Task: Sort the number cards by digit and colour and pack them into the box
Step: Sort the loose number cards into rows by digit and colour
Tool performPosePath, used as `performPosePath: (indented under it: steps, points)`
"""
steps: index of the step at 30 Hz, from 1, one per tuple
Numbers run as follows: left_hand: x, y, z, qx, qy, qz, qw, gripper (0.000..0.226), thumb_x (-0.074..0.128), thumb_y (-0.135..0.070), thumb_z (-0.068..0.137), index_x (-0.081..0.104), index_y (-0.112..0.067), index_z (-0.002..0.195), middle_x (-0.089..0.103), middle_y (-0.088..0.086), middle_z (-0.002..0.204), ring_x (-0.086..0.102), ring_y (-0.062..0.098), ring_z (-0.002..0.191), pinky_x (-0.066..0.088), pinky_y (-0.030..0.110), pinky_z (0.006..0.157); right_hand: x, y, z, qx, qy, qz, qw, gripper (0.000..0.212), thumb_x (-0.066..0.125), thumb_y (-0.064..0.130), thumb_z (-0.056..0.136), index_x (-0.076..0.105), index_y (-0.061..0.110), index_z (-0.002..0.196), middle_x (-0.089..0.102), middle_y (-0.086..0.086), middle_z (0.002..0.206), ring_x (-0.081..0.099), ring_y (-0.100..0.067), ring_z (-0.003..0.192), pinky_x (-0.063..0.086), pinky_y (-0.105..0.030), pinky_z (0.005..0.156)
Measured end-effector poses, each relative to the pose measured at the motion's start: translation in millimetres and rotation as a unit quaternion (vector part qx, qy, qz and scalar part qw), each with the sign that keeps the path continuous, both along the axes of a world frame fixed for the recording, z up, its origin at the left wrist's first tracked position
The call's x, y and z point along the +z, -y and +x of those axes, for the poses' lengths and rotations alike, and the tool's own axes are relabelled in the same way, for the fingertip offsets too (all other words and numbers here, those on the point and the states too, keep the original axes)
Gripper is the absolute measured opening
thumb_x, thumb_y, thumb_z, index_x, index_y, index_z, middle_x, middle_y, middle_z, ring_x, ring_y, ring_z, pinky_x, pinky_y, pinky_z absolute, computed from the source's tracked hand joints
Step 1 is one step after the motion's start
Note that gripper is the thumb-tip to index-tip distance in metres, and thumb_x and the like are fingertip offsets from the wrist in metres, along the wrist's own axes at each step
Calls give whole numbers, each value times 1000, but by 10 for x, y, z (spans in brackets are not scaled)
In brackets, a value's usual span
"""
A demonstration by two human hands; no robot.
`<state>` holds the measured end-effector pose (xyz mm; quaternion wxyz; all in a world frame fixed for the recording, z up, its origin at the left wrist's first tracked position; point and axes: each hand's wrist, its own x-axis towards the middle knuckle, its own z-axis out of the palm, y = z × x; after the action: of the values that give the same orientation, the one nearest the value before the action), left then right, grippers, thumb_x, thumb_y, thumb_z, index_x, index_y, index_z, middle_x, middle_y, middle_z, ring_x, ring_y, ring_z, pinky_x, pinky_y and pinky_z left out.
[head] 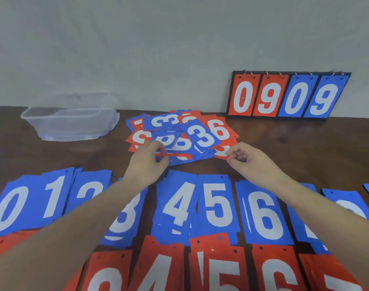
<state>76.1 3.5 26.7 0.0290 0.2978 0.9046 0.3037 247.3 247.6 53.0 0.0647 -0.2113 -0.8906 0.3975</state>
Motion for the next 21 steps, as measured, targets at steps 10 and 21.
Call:
performPosePath:
  steps: [10,21]
  points:
    - [-120,-168,-761,-15,-39,13,999,25,64,-42,94,58,-23,108,55,-8,113,52,17,112,41,37,98,-12,-10,-645,-13,20,74,997,14,61,29,99,57,42,99,60,19,104,59,-2,99,44,-13,71]
    - [-284,-330,-1093,31,-48,-64,996,55,49,-58,98,47,-26,142,54,-2,143,47,21,134,28,44,118,-200,-267,-1320,44,4,204,978,38,59,35,99,55,26,135,55,7,142,48,-13,129,43,-30,103]
